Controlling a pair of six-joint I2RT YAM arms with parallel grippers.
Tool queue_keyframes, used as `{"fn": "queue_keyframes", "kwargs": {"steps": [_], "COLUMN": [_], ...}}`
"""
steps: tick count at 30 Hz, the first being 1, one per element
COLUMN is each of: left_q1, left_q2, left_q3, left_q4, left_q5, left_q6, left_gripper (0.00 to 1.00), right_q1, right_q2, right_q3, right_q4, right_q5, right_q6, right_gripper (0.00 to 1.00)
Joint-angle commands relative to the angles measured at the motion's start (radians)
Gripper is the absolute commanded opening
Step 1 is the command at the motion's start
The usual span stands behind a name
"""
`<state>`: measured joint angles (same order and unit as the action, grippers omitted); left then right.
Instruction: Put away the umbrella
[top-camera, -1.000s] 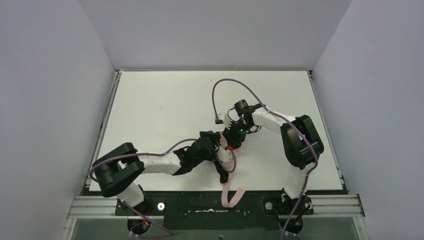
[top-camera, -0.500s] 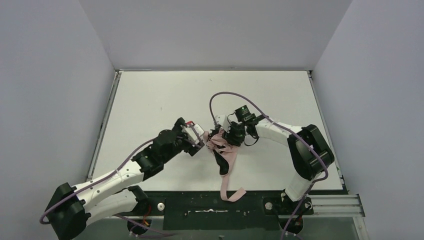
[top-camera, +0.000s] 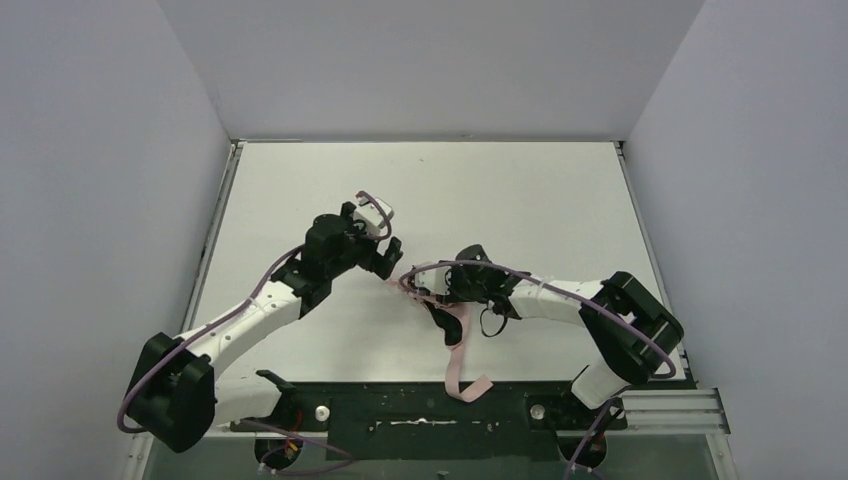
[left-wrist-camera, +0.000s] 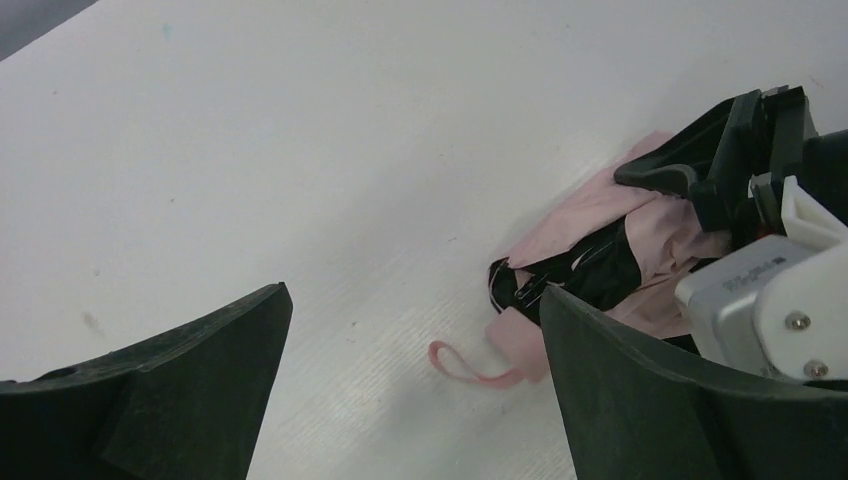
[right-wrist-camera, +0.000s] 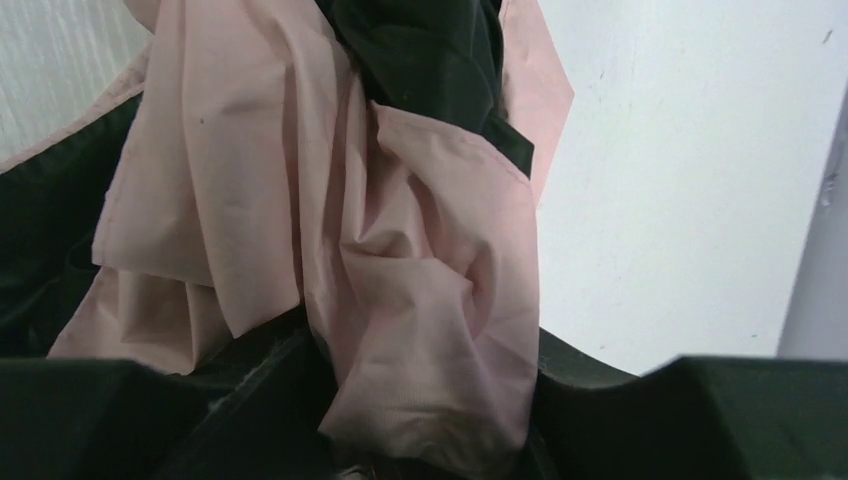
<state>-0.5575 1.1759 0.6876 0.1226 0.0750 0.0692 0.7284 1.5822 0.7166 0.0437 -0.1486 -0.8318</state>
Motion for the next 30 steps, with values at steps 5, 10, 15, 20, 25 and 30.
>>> {"fn": "queue_keyframes", "kwargs": {"steps": [5, 10, 15, 20, 25, 30], "left_q1": [0.034, 0.053, 0.053, 0.048, 0.029, 0.003], "left_q2": [0.166, 0.277, 0.4, 0.487, 0.531, 0.598], "left_q3": [0.158, 0.221, 0.304, 0.354, 0.367, 0.401], "left_q4": [-0.062, -0.137, -0.205, -0.283, -0.329, -0.362], "left_q5": [0.357, 0.501, 0.597, 0.644, 0.658, 0.633], "left_q6": [0.134, 0.184, 0.199, 0.236, 0.261, 0.277], "left_gripper": [0.94, 0.94, 0.93, 0.94, 0.94, 0.95], "right_q1": [0.082, 0.1, 0.107, 0.107, 0.108, 0.108], "right_q2": [0.008, 0.006, -0.004, -0.017, -0.018, -0.026], "right_q3": [-0.145, -0.168, -0.169, -0.167, -0.162, -0.157], "right_q4": [0.099, 0.108, 0.097, 0.095, 0.089, 0.101], "right_q5": [0.061, 0.058, 0.055, 0.068, 0.07, 0.068], "right_q6": [-0.158, -0.185, -0.188, -0.187, -0.185, -0.182], "right_gripper": [0.08, 0.08, 0.08, 0.08, 0.08, 0.08]}}
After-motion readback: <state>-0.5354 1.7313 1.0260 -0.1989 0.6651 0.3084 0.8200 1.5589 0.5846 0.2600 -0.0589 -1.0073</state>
